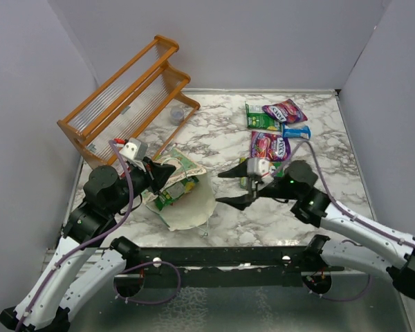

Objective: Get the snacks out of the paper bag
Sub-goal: Take out the snack from the paper bag.

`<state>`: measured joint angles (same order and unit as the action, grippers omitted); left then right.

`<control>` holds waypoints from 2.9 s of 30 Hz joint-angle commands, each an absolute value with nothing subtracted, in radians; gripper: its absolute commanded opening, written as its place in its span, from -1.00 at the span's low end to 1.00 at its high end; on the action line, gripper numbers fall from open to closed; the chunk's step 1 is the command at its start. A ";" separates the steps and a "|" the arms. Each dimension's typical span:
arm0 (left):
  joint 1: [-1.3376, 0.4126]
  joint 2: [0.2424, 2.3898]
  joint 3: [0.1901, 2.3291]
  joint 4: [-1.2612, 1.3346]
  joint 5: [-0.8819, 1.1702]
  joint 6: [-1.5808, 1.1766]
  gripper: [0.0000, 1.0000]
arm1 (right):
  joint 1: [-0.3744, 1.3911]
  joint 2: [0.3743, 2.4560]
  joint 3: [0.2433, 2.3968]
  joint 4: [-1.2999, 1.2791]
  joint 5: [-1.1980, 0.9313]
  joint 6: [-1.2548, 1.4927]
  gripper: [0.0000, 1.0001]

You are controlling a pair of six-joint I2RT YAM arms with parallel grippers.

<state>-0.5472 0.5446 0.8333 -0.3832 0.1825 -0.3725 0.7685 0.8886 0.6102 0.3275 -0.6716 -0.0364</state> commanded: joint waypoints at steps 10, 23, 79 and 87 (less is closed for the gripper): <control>-0.547 0.537 0.853 -0.404 0.148 -0.375 -1.00 | 1.336 1.267 0.832 0.065 -0.017 -0.819 0.30; -0.548 0.529 0.855 -0.404 0.149 -0.371 -1.00 | 1.240 1.531 0.935 0.120 -0.013 -1.090 0.35; -0.548 0.506 0.853 -0.414 0.142 -0.374 -1.00 | 1.146 1.507 0.946 0.228 -0.116 -1.068 -0.97; -0.548 0.509 0.835 -0.400 0.146 -0.377 -1.00 | 1.146 1.238 0.794 0.257 -0.308 -0.866 -0.97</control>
<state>-0.5472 0.5152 0.8375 -0.4297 0.1627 -0.3721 1.1477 1.3575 0.8486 0.2104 -0.1665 -1.0046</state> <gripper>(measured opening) 0.018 0.047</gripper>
